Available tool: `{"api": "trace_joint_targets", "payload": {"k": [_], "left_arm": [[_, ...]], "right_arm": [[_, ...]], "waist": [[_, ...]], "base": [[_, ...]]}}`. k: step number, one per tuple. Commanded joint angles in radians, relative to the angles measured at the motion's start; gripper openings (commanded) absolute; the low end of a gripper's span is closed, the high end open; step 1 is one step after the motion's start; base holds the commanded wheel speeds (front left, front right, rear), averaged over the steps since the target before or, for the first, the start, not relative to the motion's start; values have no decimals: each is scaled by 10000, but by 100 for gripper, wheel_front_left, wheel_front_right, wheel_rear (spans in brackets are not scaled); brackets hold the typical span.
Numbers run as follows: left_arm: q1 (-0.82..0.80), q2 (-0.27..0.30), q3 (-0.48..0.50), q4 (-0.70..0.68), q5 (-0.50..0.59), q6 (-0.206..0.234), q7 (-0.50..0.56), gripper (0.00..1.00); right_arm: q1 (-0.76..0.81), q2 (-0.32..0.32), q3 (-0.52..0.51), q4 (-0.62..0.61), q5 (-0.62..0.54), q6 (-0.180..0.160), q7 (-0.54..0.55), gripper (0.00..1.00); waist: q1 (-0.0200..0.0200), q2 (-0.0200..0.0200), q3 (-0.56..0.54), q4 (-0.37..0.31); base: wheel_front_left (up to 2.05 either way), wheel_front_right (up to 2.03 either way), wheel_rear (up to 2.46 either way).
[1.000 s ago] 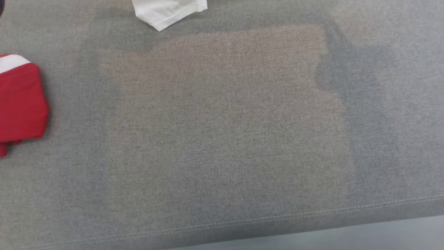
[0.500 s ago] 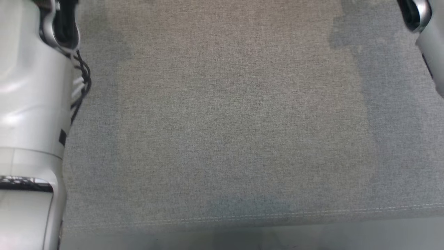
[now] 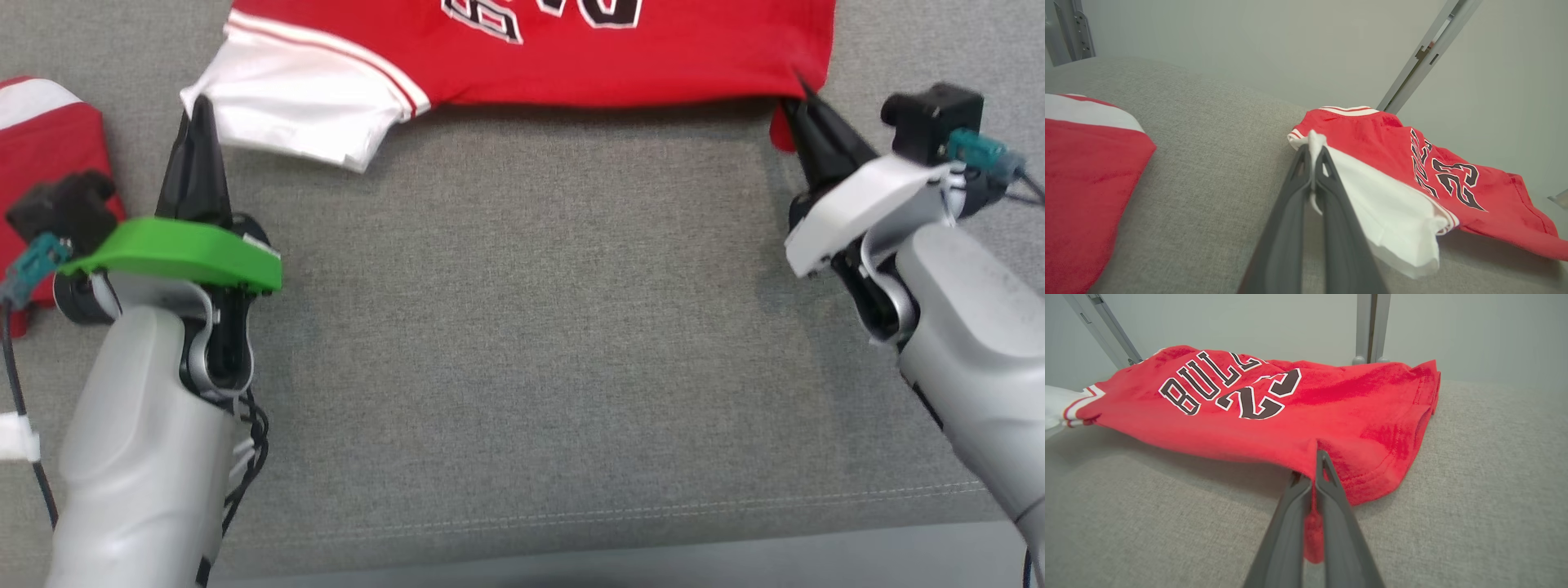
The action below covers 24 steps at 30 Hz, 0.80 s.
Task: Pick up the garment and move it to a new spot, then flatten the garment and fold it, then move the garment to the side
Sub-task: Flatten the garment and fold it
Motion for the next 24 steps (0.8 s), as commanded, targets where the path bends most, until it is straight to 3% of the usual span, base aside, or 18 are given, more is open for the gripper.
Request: {"api": "trace_joint_targets", "payload": {"k": [1,10,15,24], "left_arm": [[759,176,107,-568,126,220,-33,0],[4230,644,447,-3402,-57,1404,421,0],[6635,827,166,-5597,-71,2269,1417,0],[8782,939,-298,-7267,-237,3057,2568,0]], "right_arm": [[684,61,-161,-226,149,-16,-32,0],[2762,235,-727,-1131,41,-18,-32,0],[4409,300,-1506,-1438,-159,-18,-32,0],[6583,396,-2406,-1765,-493,-18,-33,0]], "waist": [[0,0,-428,-241],[0,0,-1427,-529],[0,0,-2233,-371],[0,0,-3069,-55]], "base": [[0,0,0],[0,0,0],[0,0,0],[0,0,0]]}}
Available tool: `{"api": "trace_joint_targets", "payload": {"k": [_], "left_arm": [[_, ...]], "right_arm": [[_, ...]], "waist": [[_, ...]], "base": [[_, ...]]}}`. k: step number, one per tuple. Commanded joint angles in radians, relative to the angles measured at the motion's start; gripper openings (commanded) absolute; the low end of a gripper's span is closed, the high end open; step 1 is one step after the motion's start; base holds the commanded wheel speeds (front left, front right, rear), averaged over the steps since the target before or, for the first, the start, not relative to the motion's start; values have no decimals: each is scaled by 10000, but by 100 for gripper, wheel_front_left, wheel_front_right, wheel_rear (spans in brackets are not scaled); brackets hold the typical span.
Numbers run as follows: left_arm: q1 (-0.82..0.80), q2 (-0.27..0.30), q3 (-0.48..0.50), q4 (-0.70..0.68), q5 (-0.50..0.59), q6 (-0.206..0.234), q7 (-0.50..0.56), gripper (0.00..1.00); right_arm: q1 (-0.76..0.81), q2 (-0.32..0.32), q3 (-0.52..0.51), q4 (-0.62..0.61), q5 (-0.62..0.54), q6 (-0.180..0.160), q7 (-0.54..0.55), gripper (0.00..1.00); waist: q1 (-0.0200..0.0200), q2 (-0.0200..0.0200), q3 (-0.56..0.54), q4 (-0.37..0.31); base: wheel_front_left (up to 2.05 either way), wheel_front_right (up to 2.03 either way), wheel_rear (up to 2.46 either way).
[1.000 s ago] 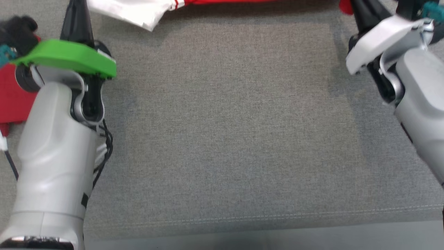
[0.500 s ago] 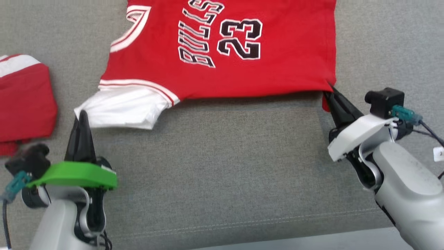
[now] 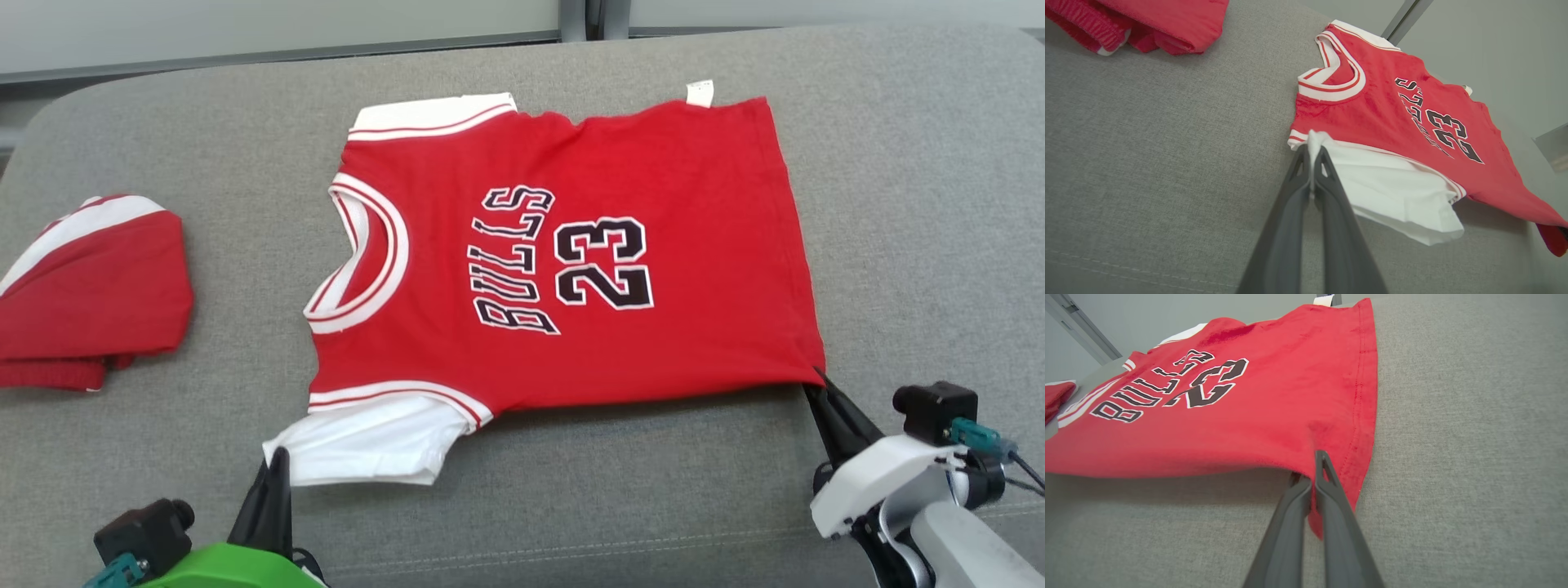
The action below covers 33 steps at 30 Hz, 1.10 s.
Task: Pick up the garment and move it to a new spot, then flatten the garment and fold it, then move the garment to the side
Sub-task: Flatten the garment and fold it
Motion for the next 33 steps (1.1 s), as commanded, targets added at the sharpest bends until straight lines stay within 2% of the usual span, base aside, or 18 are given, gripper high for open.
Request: {"api": "trace_joint_targets", "payload": {"k": [1,9,17,28,33], "left_arm": [[266,93,5,-143,-14,105,68,0],[1139,201,-13,-496,-288,455,569,0],[1383,312,-153,-613,-507,445,1064,0],[241,557,-66,-852,-638,71,1378,0],[-894,754,-101,-582,-487,-111,1606,0]], "right_arm": [[338,-29,-92,-60,-81,-18,-25,0],[1724,4,-643,-685,-372,-18,401,0],[2304,162,-1044,-1405,-768,-18,1000,0],[1675,-189,-764,-2215,-647,-16,2255,0],[782,-788,-302,-2568,-194,-15,3245,0]], "waist": [[1,0,-328,185],[1,0,-717,175],[1,0,-678,106],[1,0,-171,105],[1,0,200,-10]], "base": [[0,0,0],[0,0,0],[0,0,0],[0,0,0],[0,0,0]]}}
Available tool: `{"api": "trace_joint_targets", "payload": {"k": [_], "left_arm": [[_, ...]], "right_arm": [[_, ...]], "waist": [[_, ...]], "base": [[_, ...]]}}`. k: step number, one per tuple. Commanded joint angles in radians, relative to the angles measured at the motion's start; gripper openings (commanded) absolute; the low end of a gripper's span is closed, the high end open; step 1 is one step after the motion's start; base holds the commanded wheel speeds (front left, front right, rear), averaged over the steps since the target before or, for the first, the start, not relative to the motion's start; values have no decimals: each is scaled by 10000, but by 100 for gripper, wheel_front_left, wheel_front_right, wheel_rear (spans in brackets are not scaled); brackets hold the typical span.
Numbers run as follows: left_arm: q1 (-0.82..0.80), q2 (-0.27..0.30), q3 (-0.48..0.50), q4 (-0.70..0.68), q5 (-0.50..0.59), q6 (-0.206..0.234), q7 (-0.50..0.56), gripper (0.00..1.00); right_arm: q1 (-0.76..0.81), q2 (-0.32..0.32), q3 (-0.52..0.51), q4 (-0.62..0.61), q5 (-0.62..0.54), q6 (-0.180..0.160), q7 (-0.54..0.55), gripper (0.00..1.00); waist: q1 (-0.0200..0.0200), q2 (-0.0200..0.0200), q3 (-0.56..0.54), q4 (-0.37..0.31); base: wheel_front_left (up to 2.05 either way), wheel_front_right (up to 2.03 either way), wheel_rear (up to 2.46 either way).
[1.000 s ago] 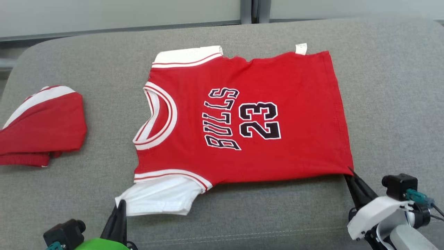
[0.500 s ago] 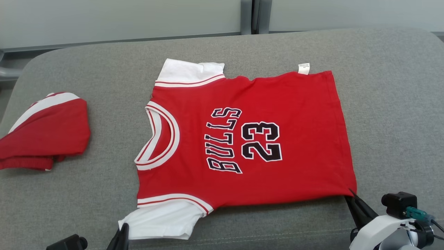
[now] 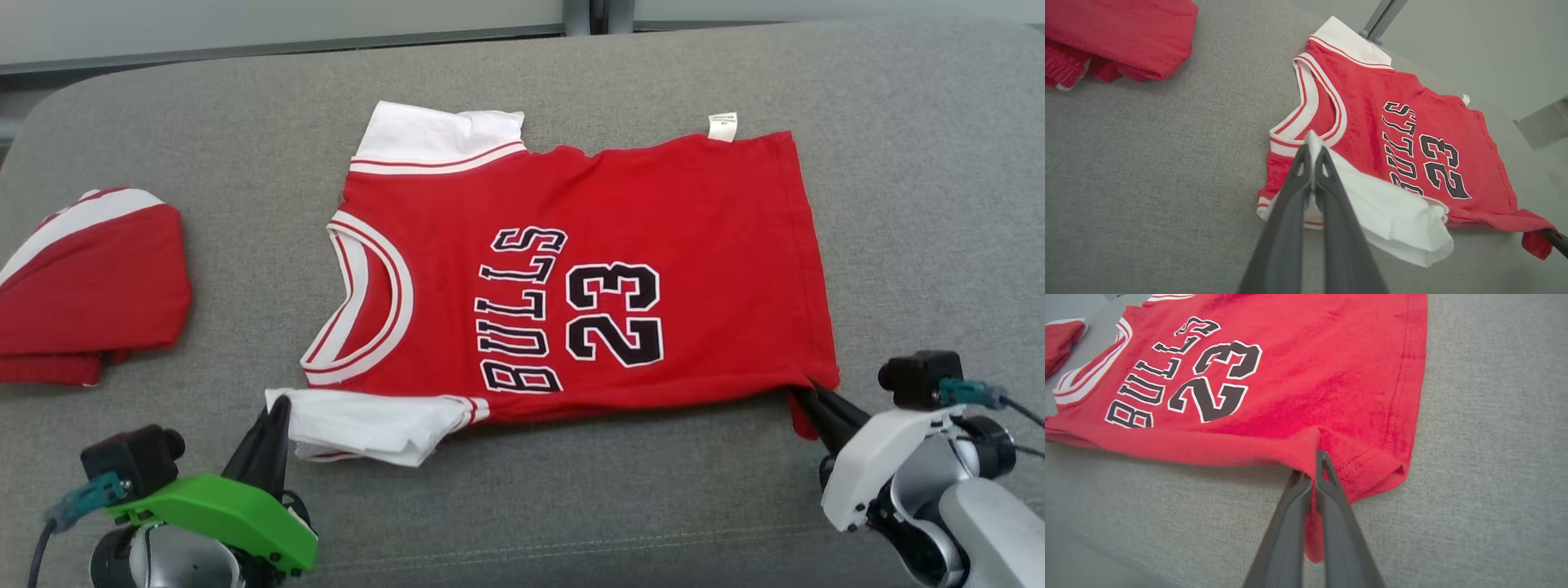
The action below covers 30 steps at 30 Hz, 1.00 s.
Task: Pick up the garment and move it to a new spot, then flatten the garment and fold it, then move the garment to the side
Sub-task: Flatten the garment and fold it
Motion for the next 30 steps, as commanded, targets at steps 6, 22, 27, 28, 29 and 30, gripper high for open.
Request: {"api": "trace_joint_targets", "payload": {"k": [6,22,27,28,29,30], "left_arm": [[-1384,9,-49,695,28,-291,202,0],[-3768,-520,-220,3162,-68,-1154,-287,0],[-4157,-610,-194,3654,-7,-1375,-655,100],[-4200,-642,-161,3709,-14,-1410,-791,100],[-4241,-639,-146,3734,61,-1441,-963,100],[-4266,-663,-123,3764,84,-1470,-1114,100]], "right_arm": [[-1420,-765,739,111,677,-10,842,0],[-4017,-1276,2582,1921,1965,-13,162,33],[-4325,-1190,2842,2340,2198,-13,-610,100],[-4361,-1183,2923,2402,2225,-13,-749,100],[-4386,-1158,2961,2440,2288,-13,-954,100],[-4409,-1160,2978,2489,2298,-13,-1177,100]], "waist": [[1,0,600,-196],[1,0,1440,-101],[1,0,1605,-103],[1,0,1629,-115],[1,0,1648,-128],[1,0,1664,-141]], "base": [[0,0,0],[0,0,0],[0,0,0],[0,0,0],[0,0,0],[0,0,0]]}}
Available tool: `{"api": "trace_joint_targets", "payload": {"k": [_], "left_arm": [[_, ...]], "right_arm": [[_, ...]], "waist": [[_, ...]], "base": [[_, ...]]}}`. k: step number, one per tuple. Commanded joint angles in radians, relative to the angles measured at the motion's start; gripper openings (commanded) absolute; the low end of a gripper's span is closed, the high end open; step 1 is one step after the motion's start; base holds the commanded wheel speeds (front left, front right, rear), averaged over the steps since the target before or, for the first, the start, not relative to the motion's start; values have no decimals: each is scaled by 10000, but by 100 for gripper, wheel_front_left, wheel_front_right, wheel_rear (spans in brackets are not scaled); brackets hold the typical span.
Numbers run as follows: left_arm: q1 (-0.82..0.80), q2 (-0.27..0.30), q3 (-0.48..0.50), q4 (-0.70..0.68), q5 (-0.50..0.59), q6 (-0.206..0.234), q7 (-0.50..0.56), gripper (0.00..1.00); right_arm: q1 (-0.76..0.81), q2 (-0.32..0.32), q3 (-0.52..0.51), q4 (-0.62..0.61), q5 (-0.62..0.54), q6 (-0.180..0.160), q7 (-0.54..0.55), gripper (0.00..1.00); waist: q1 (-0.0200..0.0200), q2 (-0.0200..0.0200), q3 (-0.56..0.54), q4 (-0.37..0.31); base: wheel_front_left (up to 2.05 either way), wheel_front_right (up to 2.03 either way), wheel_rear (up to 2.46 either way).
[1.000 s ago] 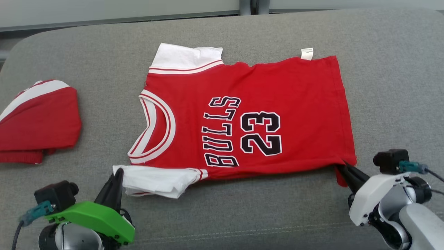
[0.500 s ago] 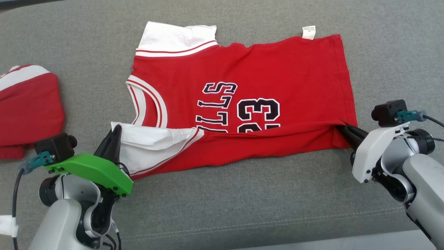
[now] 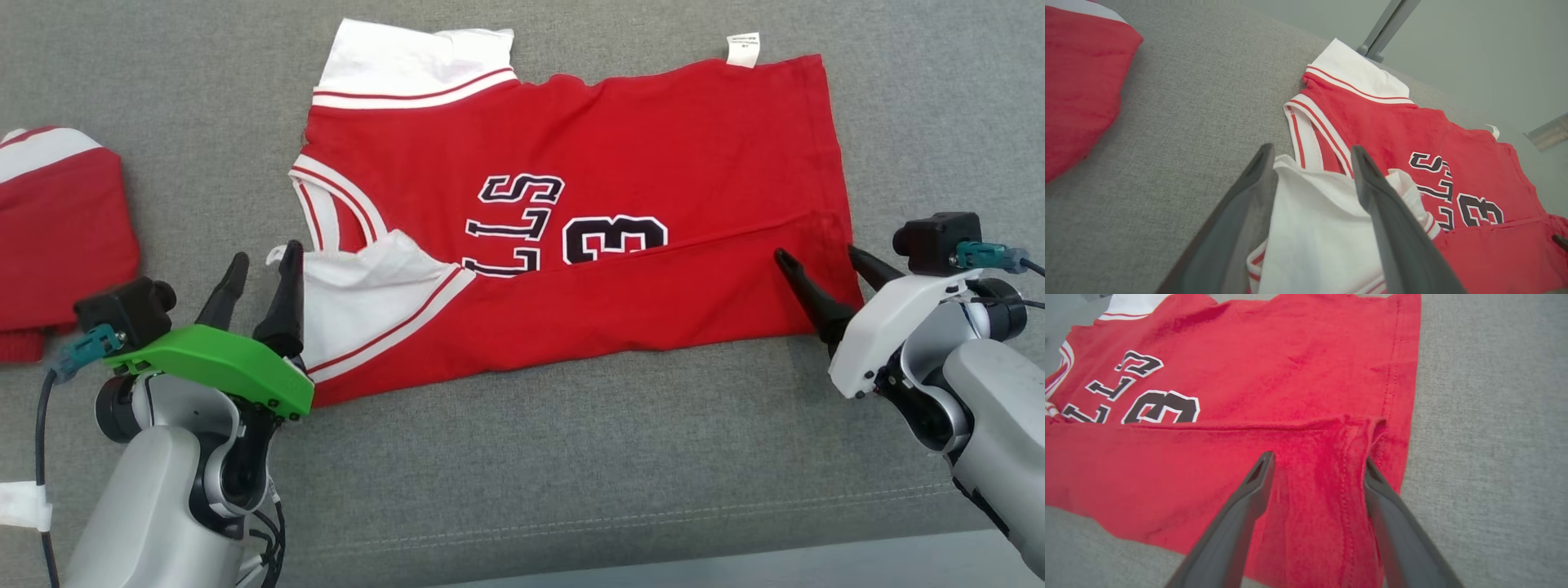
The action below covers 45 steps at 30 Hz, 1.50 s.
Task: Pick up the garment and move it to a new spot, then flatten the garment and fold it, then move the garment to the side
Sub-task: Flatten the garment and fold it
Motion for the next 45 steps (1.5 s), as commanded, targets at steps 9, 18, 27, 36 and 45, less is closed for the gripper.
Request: {"api": "trace_joint_targets", "payload": {"k": [9,18,27,36,45], "left_arm": [[251,145,69,-112,1167,396,-1829,100],[1631,463,160,-910,2521,1409,-3079,100],[2993,579,53,-1567,3216,1847,-3229,100],[3970,608,-245,-1637,3466,1901,-3265,100],[4625,744,-395,-1771,3426,2020,-3045,100]], "right_arm": [[456,356,-311,227,27,-15,-2110,100],[2509,1905,-3700,-990,-2429,-8,-2449,100],[4468,3364,-5281,-2884,-4671,-8,-2453,100],[5879,3943,-5767,-3707,-5456,-8,-2451,100],[6702,4127,-5714,-4039,-5734,-8,-2454,100]], "waist": [[0,-1,-94,-150],[0,-1,-931,-359],[0,-1,-1853,-461],[0,-1,-2648,-450],[0,-1,-3326,-518]], "base": [[0,0,0],[0,0,0],[0,0,0],[0,0,0],[0,0,0]]}}
